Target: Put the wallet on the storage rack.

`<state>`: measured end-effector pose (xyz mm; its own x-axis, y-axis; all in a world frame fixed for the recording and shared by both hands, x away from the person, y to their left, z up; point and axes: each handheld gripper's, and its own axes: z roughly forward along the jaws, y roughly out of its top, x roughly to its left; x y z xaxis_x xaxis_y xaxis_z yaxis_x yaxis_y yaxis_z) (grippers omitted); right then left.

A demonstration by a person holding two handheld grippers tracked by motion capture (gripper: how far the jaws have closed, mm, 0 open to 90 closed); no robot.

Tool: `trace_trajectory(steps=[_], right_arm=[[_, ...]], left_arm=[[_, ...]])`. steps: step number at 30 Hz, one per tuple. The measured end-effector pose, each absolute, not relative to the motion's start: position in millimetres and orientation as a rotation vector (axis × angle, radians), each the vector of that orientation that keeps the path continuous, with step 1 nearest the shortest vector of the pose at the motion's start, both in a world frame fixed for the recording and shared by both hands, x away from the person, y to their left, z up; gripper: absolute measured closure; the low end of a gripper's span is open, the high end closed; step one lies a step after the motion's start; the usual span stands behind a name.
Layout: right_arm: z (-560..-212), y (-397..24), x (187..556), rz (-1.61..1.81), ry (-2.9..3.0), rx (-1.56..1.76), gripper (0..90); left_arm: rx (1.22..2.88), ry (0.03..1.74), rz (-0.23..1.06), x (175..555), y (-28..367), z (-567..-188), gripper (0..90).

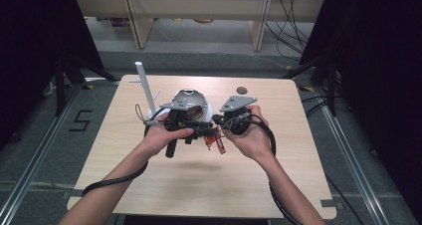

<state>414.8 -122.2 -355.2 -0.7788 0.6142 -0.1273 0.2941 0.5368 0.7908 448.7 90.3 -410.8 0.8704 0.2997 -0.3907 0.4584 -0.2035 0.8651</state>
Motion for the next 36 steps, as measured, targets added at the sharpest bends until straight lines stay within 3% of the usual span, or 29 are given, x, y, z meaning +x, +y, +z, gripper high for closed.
trace_trajectory(steps=[2, 5, 18, 21, 24, 36], right_arm=[[-353, -122, 415, 1.132, 2.376, 0.725, 90.0], [-351, -123, 414, 1.161, 2.380, 0.708, 90.0], [-349, -141, 414, 1.208, 2.356, 0.779, 90.0], [-361, -145, 416, 1.233, 2.414, 0.794, 83.9], [-379, -140, 419, 1.286, 2.516, 0.773, 69.6], [-395, -124, 427, 1.455, 2.585, 0.704, 48.1]], left_arm=[[1.802, 0.585, -0.177, 449, 92, -410, 76.2], [1.809, 0.584, -0.177, 448, 93, -410, 81.2], [1.810, 0.570, -0.057, 441, 110, -401, 82.0], [1.813, 0.567, -0.045, 440, 114, -398, 82.1], [1.817, 0.559, -0.036, 439, 117, -395, 82.0], [1.816, 0.536, -0.034, 438, 124, -389, 82.0]])
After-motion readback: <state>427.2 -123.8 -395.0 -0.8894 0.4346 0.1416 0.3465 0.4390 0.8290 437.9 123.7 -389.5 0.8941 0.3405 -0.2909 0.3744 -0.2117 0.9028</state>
